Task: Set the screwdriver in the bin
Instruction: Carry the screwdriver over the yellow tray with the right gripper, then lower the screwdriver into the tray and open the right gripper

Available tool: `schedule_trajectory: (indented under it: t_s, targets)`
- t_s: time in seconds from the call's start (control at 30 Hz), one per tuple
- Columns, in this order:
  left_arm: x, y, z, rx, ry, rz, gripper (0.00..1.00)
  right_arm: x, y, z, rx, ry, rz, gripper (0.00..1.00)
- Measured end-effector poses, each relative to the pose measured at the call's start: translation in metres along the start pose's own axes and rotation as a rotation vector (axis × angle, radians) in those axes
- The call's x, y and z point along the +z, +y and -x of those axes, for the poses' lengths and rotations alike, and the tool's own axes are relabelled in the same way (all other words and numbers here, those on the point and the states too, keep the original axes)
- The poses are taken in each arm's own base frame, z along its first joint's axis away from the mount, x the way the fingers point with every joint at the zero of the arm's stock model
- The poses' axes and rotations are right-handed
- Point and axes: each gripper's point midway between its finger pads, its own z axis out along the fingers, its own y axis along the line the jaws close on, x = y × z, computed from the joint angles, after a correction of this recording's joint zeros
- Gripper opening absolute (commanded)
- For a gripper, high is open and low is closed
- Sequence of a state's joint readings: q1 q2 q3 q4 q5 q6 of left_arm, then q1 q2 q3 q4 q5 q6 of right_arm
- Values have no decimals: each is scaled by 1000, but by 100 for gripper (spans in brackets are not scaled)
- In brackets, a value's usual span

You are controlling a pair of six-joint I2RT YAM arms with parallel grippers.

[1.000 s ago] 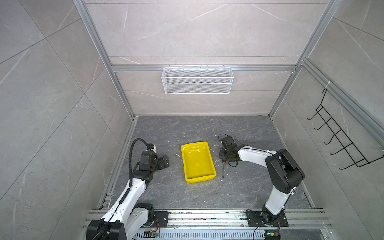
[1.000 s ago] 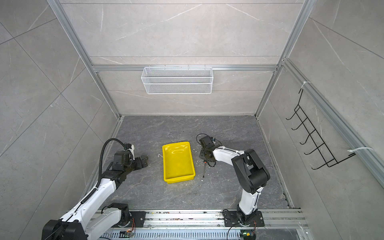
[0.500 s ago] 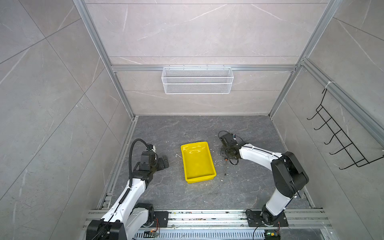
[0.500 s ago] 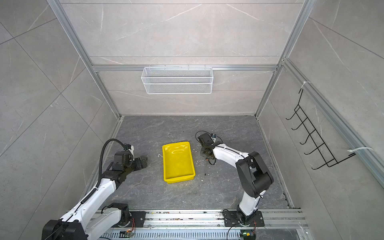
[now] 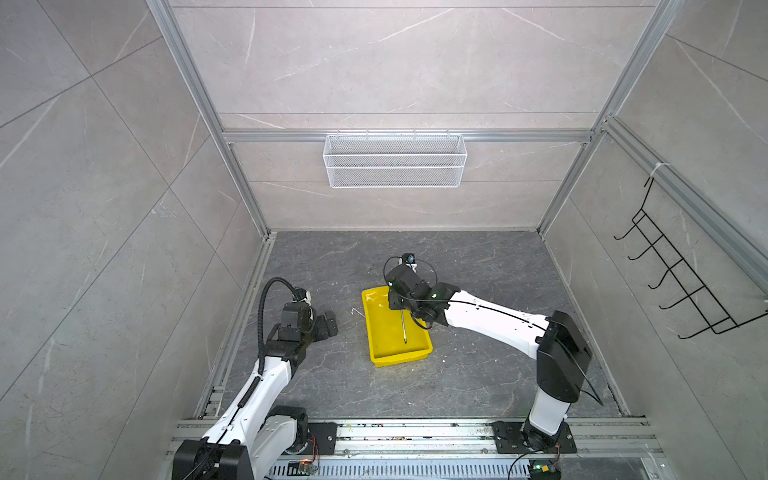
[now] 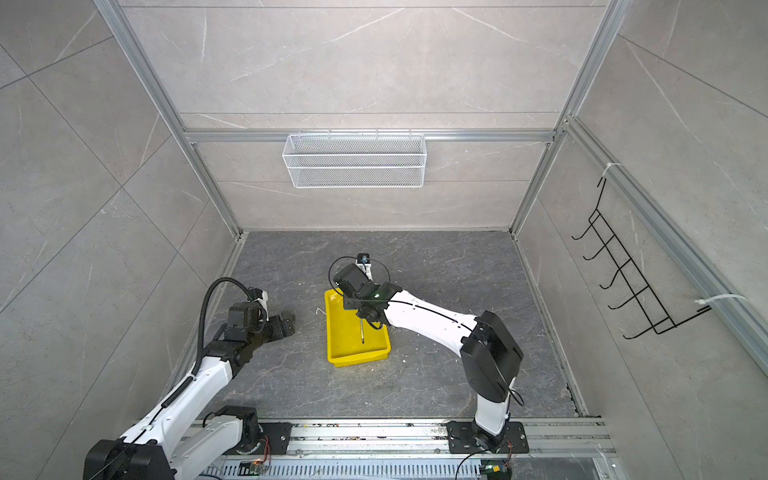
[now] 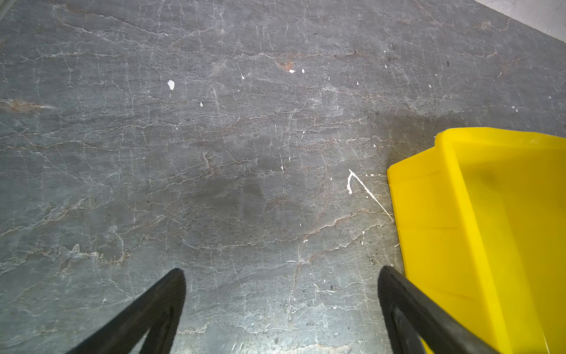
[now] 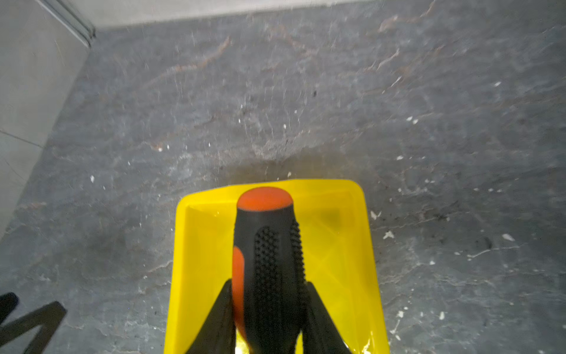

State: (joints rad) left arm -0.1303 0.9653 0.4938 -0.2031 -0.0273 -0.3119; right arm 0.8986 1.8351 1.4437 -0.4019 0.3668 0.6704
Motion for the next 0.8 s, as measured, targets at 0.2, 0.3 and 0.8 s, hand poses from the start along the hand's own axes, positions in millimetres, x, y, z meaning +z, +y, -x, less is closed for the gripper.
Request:
schedule_trajectory:
  t_s: [0.2,0.3,0.8]
  targets:
    - [0,0,0,0,0,1,100,32,-6,-44,-21,125,-14,27]
    - [0,0,0,0,-1,1,100,37,-4,-50,-22,149,-7,29]
    - [0,2,1,0,-4,13,100,53,9,-59,-15,205,19,60]
